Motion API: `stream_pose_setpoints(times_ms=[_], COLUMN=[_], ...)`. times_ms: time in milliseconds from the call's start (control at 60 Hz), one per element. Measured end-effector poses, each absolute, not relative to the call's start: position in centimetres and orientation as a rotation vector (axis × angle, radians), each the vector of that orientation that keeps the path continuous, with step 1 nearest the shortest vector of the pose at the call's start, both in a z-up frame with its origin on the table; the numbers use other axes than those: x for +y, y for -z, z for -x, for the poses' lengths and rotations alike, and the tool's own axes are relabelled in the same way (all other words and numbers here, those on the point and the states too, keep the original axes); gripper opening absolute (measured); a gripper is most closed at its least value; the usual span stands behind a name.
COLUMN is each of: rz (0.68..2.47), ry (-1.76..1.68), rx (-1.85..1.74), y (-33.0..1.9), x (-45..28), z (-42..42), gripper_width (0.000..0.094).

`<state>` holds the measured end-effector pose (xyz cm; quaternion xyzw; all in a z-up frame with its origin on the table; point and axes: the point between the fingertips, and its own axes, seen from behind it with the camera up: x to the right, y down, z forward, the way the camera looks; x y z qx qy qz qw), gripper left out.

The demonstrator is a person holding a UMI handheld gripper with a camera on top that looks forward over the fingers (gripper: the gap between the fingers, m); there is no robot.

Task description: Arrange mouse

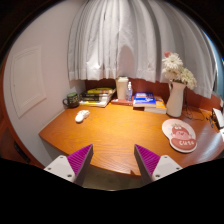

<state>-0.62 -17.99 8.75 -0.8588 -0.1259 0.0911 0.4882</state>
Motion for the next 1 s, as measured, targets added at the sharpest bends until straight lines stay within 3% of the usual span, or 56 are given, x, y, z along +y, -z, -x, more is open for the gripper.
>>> stream_pose_setpoints(times_ms=[150, 367, 717, 867, 933, 1000], rz=[2.159, 2.243, 2.304, 2.327, 2.335, 2.348], ry=[-0.231, -0.234, -0.102, -0.106, -0.087, -0.110], rx=[-0.304, -0.322, -0.268, -0.249, -0.208, -0.179], y=[-4.5, -1.1, 1.7, 1.6, 1.7, 1.8], x=[-17.0, -11.7, 1.9, 5.1, 6.0, 6.0], z=[8.8, 19.9, 26.5, 27.6, 27.1, 27.1], gripper_width=[0.0837, 0.0848, 0.0821, 0.0725, 0.0554, 0.0526])
